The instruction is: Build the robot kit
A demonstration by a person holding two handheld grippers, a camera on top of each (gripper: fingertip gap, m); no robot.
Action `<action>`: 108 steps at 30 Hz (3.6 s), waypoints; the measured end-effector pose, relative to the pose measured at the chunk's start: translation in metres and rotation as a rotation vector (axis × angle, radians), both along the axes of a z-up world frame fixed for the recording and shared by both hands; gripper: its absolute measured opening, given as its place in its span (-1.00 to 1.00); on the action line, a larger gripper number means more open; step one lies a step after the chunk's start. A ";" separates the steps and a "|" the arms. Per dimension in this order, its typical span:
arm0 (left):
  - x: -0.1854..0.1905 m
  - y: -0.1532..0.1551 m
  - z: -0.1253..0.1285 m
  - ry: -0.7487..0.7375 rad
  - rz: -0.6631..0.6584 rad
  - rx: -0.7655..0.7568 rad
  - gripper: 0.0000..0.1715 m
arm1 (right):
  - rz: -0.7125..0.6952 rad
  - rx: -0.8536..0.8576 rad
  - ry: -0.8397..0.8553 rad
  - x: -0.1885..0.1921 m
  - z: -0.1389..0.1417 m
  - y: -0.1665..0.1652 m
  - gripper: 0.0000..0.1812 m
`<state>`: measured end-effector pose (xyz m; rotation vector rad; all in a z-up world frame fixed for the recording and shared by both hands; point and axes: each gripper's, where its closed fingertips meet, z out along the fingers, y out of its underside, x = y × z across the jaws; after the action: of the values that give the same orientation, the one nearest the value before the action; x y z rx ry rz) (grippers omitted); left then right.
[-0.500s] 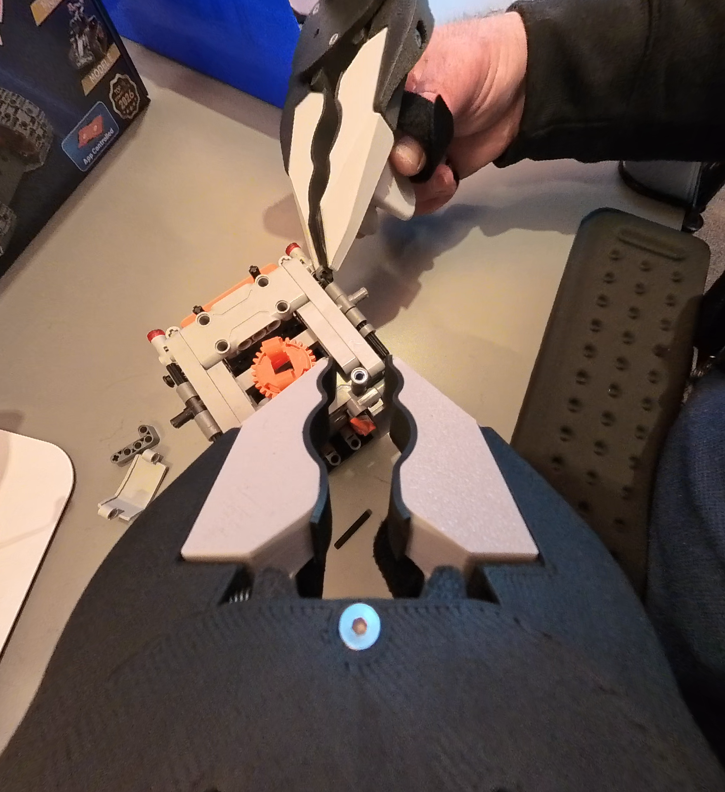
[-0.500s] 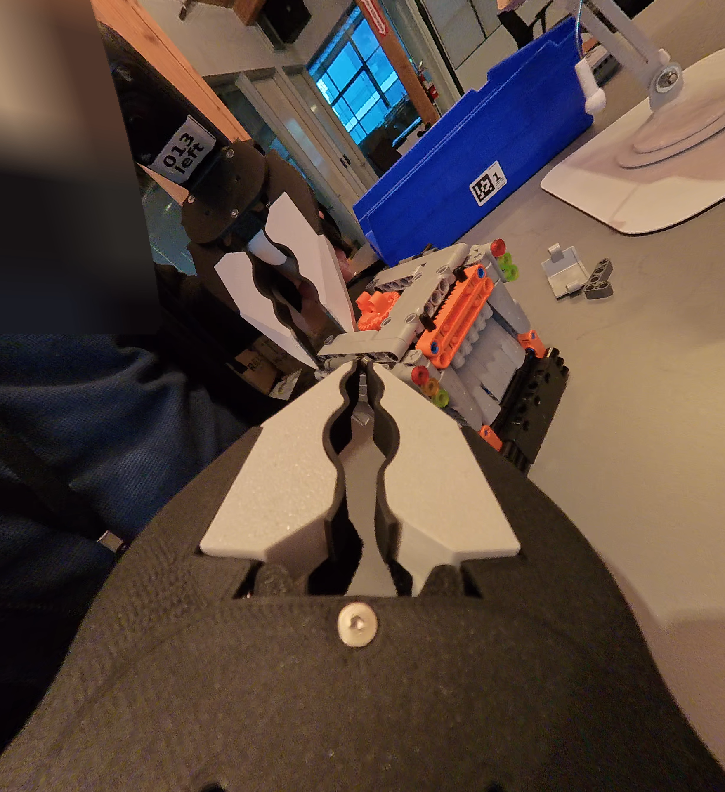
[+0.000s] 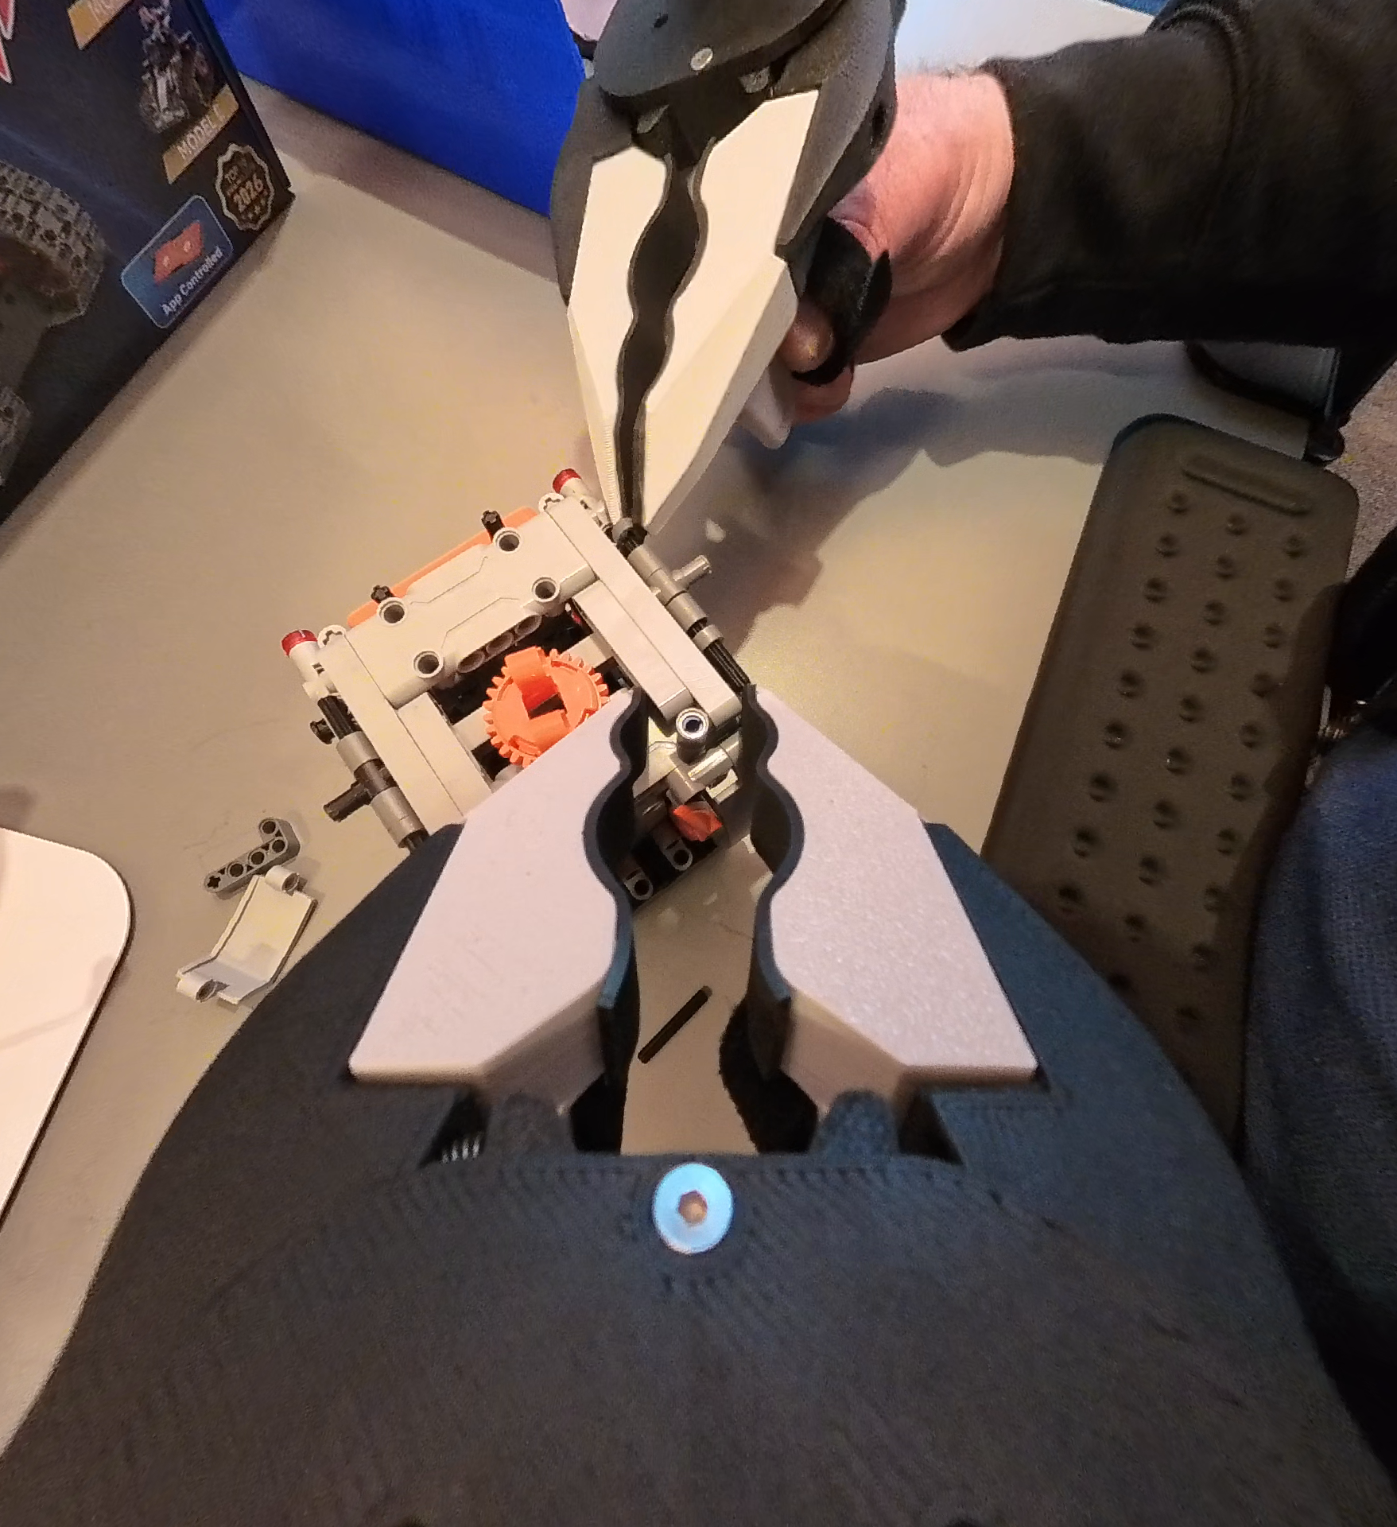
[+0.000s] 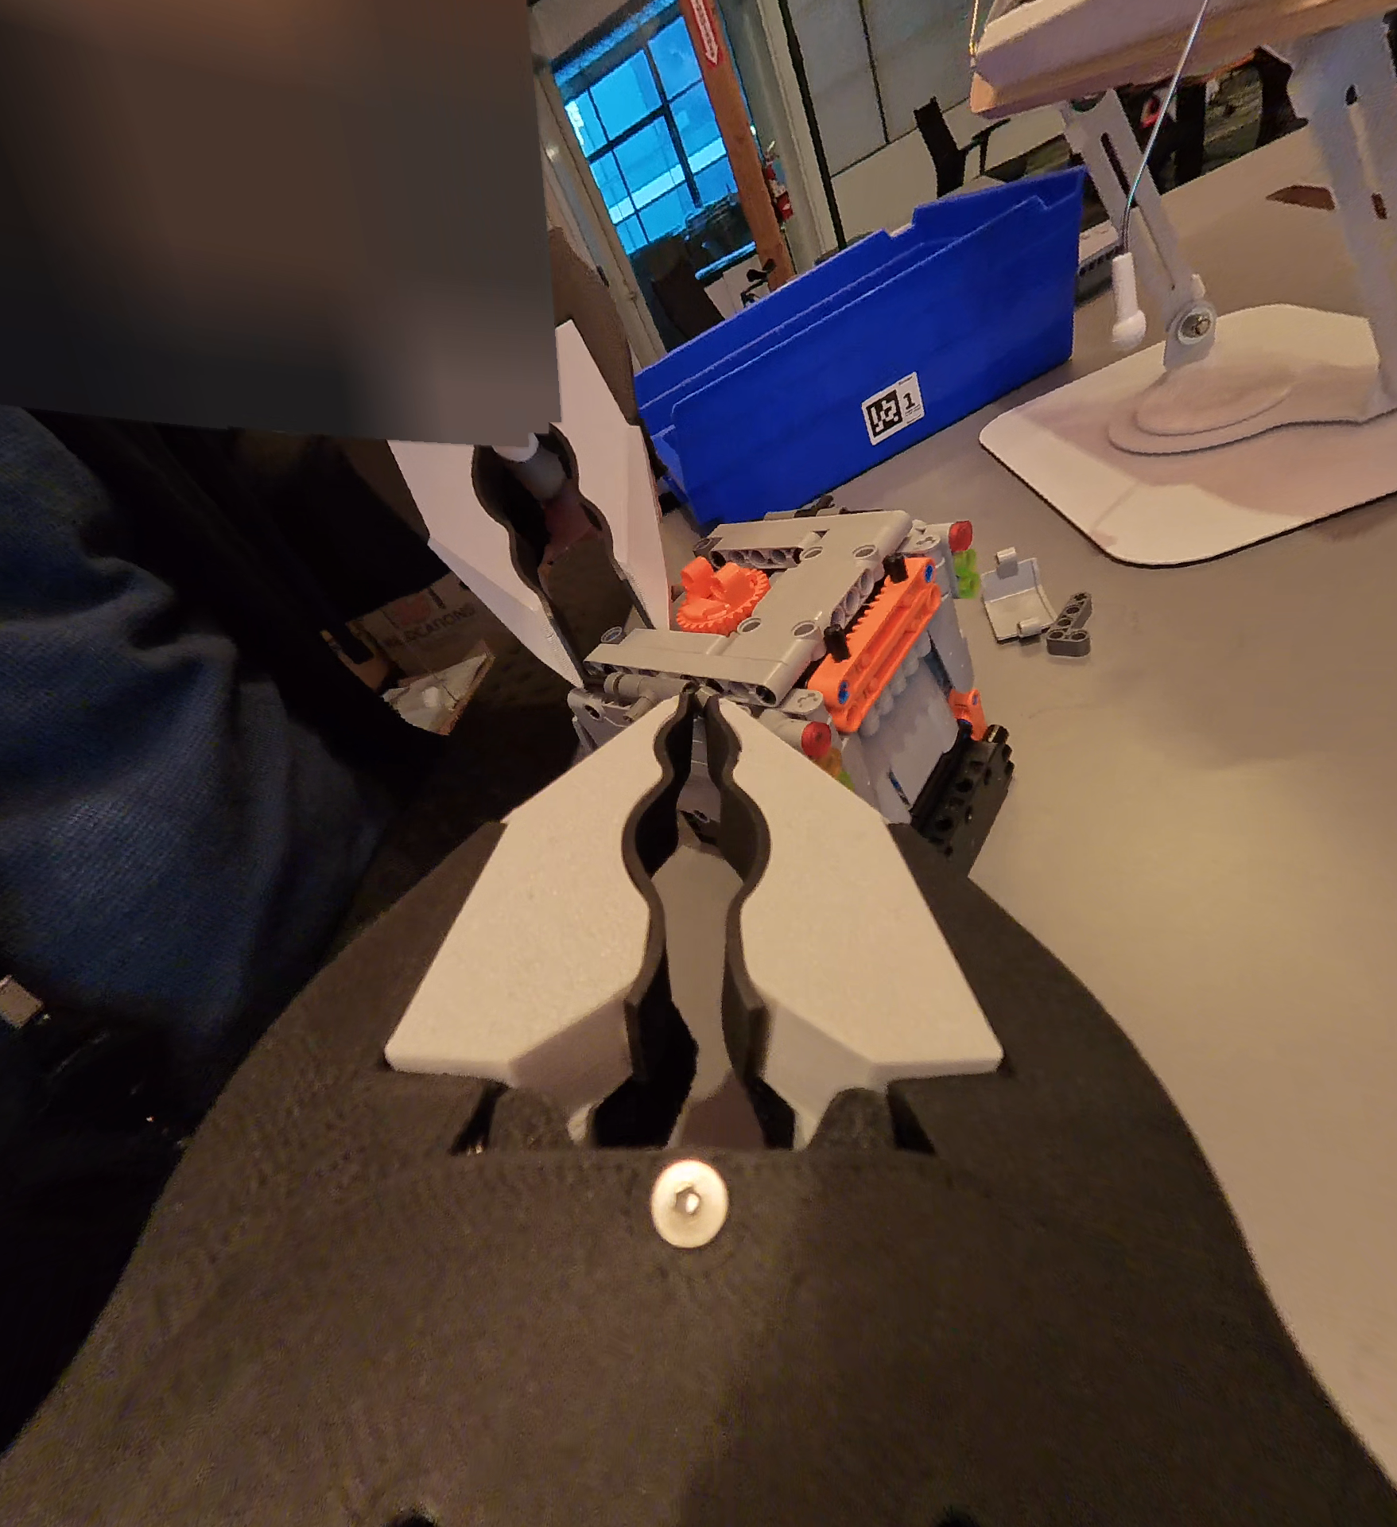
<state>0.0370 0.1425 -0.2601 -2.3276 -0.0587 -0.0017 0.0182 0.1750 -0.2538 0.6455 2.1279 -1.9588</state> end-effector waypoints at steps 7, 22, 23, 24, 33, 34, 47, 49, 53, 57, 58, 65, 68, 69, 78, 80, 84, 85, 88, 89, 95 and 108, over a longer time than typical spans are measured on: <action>0.000 0.000 0.000 -0.001 0.000 0.000 -0.78 | -0.001 0.033 0.035 0.000 0.000 0.000 -1.00; 0.000 0.001 0.000 -0.018 -0.007 0.000 -0.77 | 0.029 0.119 0.135 0.000 0.000 -0.002 -1.00; 0.000 0.001 0.000 -0.020 -0.007 0.001 -0.77 | 0.033 0.124 0.135 0.000 0.000 -0.002 -1.00; 0.000 0.001 0.000 -0.019 -0.008 0.000 -0.76 | 0.038 0.137 0.135 0.000 0.000 -0.002 -1.00; 0.000 0.001 0.000 -0.024 -0.014 0.000 -0.78 | 0.075 0.192 0.135 0.002 -0.001 -0.002 -1.00; 0.000 0.001 0.000 -0.026 -0.009 0.003 -0.78 | 0.075 0.200 0.140 0.002 -0.001 -0.002 -1.00; 0.001 0.002 0.000 -0.036 -0.035 -0.004 -0.77 | 0.265 0.294 0.148 0.003 -0.002 -0.004 -1.00; 0.000 0.001 0.000 -0.036 -0.034 -0.003 -0.77 | 0.292 0.312 0.162 0.003 -0.002 -0.004 -1.00; 0.001 0.002 0.000 -0.051 -0.032 -0.003 -0.78 | 0.339 0.350 0.174 0.005 -0.003 -0.004 -1.00; 0.001 0.002 0.000 -0.065 -0.014 0.005 -0.78 | 0.333 0.342 0.161 0.004 -0.003 -0.004 -1.00; 0.001 0.002 0.000 -0.064 -0.013 0.004 -0.78 | 0.327 0.338 0.154 0.005 -0.003 -0.004 -1.00; 0.000 0.001 0.000 -0.074 0.014 0.025 -0.77 | 0.194 0.327 0.080 0.001 -0.001 -0.005 -0.99; 0.000 0.000 0.000 -0.070 0.017 0.024 -0.77 | 0.133 0.295 0.031 0.002 -0.001 -0.005 -0.98; 0.000 0.001 0.000 -0.077 0.018 0.028 -0.77 | 0.135 0.266 -0.007 0.004 0.001 -0.005 -0.94; -0.001 0.001 0.000 -0.056 0.011 0.028 -0.77 | -0.023 0.299 0.035 0.011 0.001 -0.010 -0.68; 0.000 0.002 0.000 -0.039 0.004 0.027 -0.77 | -0.061 0.308 0.043 0.011 0.000 -0.009 -0.70; 0.001 0.004 0.000 -0.027 0.007 0.039 -0.77 | -0.102 0.288 0.043 0.009 -0.001 -0.008 -0.75; 0.000 0.005 0.000 -0.024 0.014 0.040 -0.78 | -0.112 0.300 0.055 0.009 -0.001 -0.009 -0.73; -0.001 0.005 0.000 -0.026 0.032 0.040 -0.77 | -0.123 0.341 0.085 0.008 -0.001 -0.011 -0.69; -0.002 0.005 0.000 -0.024 0.047 0.042 -0.77 | -0.119 0.337 0.079 0.010 0.001 -0.014 -0.55; 0.001 0.004 0.000 -0.038 0.019 0.017 -0.74 | -0.258 0.419 0.126 0.009 -0.002 -0.018 -0.43; 0.003 0.005 0.000 -0.058 -0.010 0.030 -0.72 | -0.332 0.513 0.232 0.006 -0.005 -0.017 -0.51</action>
<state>0.0396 0.1473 -0.2596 -2.2973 -0.0750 -0.0744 0.0244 0.1577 -0.2593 0.9445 2.8681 -1.6916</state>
